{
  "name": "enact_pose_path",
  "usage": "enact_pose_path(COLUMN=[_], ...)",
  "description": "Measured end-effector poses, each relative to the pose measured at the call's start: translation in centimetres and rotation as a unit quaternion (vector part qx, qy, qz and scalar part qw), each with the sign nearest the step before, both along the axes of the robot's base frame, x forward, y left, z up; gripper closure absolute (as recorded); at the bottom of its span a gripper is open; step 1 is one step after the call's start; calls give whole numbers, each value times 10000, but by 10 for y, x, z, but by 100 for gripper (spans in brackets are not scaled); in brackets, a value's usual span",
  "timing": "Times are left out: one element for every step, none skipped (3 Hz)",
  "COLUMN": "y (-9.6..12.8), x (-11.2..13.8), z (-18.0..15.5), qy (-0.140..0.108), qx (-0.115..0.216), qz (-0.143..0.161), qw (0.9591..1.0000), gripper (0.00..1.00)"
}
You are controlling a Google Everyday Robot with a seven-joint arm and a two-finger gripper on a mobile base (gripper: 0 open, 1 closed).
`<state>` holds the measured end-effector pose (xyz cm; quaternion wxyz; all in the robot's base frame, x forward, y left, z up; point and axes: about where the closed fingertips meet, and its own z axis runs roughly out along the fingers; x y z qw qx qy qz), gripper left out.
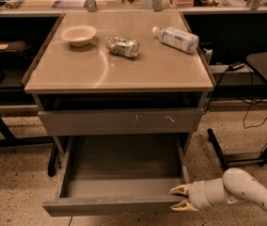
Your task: Open middle drawer
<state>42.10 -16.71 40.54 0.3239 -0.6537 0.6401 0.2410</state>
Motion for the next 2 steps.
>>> enact_pose_path(y=[0,0], x=[0,0], z=[0,0], qy=[0,0], qx=[0,0], qz=[0,0], qw=[10000,10000], gripper=[12,0])
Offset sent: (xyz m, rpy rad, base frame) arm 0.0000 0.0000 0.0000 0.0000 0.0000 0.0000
